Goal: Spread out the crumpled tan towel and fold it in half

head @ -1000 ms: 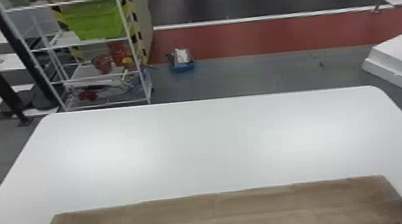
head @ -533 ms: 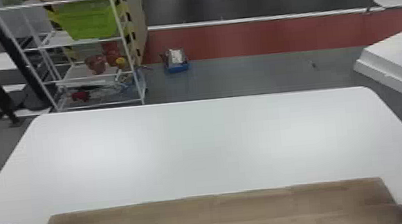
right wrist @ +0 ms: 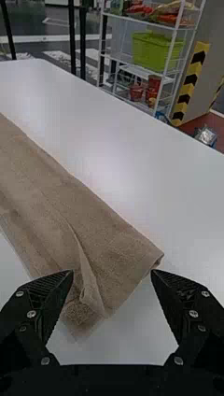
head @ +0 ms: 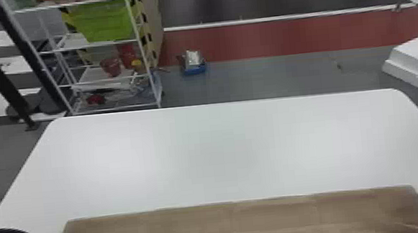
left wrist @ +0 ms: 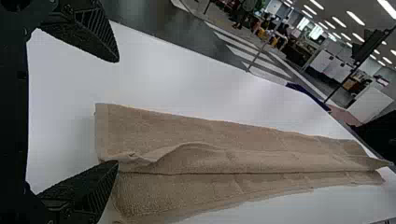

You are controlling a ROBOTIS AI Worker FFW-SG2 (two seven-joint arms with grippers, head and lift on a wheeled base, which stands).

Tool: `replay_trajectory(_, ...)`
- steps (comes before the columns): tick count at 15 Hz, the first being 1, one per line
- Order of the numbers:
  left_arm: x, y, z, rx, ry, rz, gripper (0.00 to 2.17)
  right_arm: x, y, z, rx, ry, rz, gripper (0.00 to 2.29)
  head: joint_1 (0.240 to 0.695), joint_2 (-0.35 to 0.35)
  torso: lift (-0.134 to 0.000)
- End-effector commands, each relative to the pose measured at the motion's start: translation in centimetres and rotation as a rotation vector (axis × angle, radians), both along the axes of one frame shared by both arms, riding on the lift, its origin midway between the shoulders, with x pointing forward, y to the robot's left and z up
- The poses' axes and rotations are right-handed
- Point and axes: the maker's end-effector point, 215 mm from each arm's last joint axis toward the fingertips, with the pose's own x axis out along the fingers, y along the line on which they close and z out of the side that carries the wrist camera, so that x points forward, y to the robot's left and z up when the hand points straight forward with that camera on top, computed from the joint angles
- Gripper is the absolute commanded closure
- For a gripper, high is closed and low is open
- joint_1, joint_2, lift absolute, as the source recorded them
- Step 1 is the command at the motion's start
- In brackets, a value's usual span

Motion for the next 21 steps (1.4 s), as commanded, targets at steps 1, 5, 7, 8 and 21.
replay_trajectory(1,-0.2,0.8,0.5,0.008,-0.009,0.016,0.13,0.6,0.2,1.4,0.127,0.045,-0.092,0.21,0.695,0.073,-0.124)
replay_trajectory(5,3.2,3.5,5.1,-0.137,-0.112,0.215,0.13,2.1,3.6,2.0,0.287,0.08,-0.134,0.2,0.695,0.119,-0.124)
replay_trajectory(7,4.9,3.1,5.1,-0.174,-0.116,0.261,0.14,2.4,4.4,1.9,0.302,0.088,-0.127,0.2,0.695,0.161,-0.124)
replay_trajectory(8,5.5,2.3,4.5,-0.174,-0.11,0.252,0.14,2.4,4.4,2.0,0.302,0.089,-0.128,0.2,0.695,0.179,-0.124)
replay_trajectory(21,0.9,-1.9,-3.1,0.045,0.112,-0.003,0.2,2.7,2.1,3.4,0.302,0.052,-0.16,0.2,0.695,0.083,-0.124)
